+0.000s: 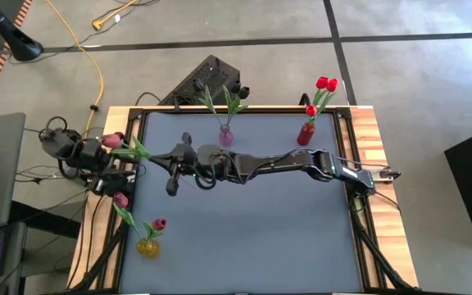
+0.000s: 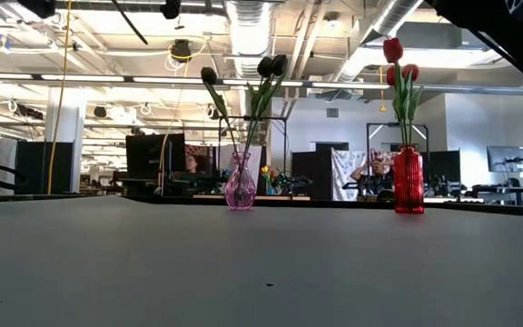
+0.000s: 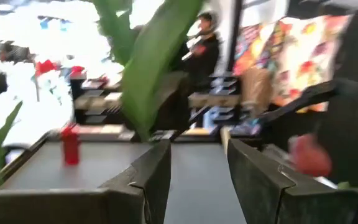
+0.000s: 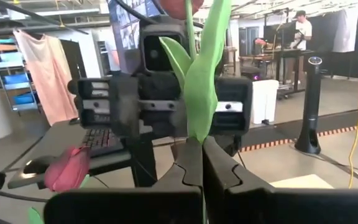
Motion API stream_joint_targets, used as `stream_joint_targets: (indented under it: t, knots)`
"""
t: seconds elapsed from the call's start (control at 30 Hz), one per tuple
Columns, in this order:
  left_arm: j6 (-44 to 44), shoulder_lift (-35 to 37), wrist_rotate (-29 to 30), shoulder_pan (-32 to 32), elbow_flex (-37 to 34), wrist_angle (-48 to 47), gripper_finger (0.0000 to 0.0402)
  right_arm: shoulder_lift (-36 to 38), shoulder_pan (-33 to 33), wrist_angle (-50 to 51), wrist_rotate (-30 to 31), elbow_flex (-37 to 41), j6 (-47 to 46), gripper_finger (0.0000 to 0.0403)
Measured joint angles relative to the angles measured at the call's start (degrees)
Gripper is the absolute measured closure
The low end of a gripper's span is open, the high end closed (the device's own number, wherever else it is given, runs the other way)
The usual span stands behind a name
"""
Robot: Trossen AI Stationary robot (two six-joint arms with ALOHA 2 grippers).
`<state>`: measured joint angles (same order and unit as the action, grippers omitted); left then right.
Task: Sort flowers into vase by color
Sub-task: Put the dark red flower into the yellow vase
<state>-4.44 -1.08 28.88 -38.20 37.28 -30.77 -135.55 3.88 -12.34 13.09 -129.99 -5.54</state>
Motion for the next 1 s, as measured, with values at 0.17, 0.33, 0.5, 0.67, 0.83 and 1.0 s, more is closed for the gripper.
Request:
stream_joint_targets:
  t: [0.17,0.33,0.5,0.67,0.83,1.0]
  knots:
    - [3.3,0.0,-1.4,0.0,0.0,6.1,0.0255,0.0,-0.7,-0.2,-2.7,0.0,0.0,0.0385]
    - [3.4,0.0,3.5,0.0,0.0,7.3,0.0255,0.0,-0.8,-0.2,-3.0,0.0,0.0,0.0385]
    - [4.0,0.0,3.6,0.0,0.0,7.9,0.0255,0.0,-1.2,-0.2,-3.3,0.0,0.0,0.0385]
    - [4.9,0.0,8.2,0.0,0.0,9.0,0.0255,0.0,-1.9,-0.1,-4.4,0.0,0.0,0.0385]
    - [4.4,0.0,9.1,0.0,0.0,8.6,0.0255,0.0,-1.8,-0.1,-4.4,0.0,0.7,0.0385]
    - [0.8,0.0,9.1,0.0,0.0,5.3,0.0255,-0.1,-1.9,-0.7,-4.4,0.0,1.4,0.0385]
